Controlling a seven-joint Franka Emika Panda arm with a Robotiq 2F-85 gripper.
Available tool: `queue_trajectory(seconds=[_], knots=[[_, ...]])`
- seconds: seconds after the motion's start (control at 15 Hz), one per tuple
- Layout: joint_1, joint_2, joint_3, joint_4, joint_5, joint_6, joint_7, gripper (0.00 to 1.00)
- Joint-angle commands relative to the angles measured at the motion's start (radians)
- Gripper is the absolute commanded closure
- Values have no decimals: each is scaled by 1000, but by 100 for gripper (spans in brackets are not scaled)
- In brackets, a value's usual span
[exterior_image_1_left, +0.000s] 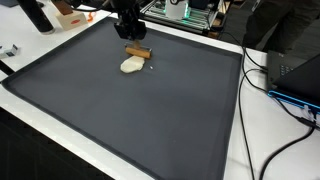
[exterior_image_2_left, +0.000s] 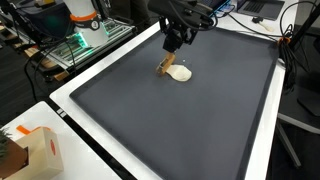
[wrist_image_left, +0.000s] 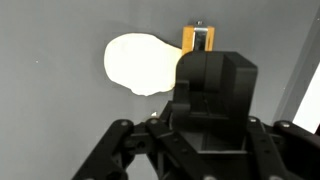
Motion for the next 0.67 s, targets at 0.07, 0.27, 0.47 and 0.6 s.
queue_trajectory(seconds=[0.07,0.27,0.47,0.6], knots=[[-7,18,6,2,12,-44,-28,76],[-10,9,3,6,20,-57,-16,76],[-14,-5,-1,8,28,-72,-5,76],[-18,-14,-4,10,36,-84,1,76]])
